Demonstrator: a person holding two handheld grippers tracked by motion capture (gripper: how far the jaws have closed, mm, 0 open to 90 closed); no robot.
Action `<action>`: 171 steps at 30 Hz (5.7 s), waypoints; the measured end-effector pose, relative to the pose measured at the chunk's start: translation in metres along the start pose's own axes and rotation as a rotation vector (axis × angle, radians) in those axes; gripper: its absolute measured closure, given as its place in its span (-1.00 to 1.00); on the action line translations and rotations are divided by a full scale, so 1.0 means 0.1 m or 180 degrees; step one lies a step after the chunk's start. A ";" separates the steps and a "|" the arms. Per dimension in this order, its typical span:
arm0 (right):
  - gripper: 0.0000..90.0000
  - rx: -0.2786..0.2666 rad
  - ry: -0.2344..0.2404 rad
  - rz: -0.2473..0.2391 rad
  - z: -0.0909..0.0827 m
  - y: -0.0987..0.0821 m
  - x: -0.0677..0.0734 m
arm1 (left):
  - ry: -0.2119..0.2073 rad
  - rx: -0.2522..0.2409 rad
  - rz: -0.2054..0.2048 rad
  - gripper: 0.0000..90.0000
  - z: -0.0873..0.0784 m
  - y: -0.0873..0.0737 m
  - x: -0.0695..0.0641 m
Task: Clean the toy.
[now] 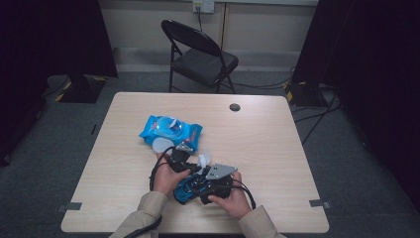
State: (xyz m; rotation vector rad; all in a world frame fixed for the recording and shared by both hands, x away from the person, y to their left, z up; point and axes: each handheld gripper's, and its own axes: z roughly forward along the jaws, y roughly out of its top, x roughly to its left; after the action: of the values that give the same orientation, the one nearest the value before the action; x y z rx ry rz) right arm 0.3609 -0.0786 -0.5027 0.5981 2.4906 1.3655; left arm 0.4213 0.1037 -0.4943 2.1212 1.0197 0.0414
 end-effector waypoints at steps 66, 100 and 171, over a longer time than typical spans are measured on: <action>-0.52 -0.0029 -0.0546 0.0410 -1.57 -0.61 -0.47 | -0.0502 -0.0118 0.0817 0.84 0.13 0.39 -1.17; -0.22 0.0013 -0.0602 0.0575 -1.45 -0.70 -0.52 | 0.0089 -0.0216 0.0993 -0.61 -0.27 0.13 -0.77; -0.44 0.0096 -0.0559 0.0697 -1.31 -0.77 -0.59 | 0.0229 -0.0270 0.0825 -0.43 -0.25 -0.03 -0.46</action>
State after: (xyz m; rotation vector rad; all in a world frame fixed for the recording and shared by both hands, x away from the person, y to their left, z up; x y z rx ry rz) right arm 0.3437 -0.2403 -0.4970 0.9779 2.3646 1.2858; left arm 0.3800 0.0898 -0.4654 2.1739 0.7638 0.2845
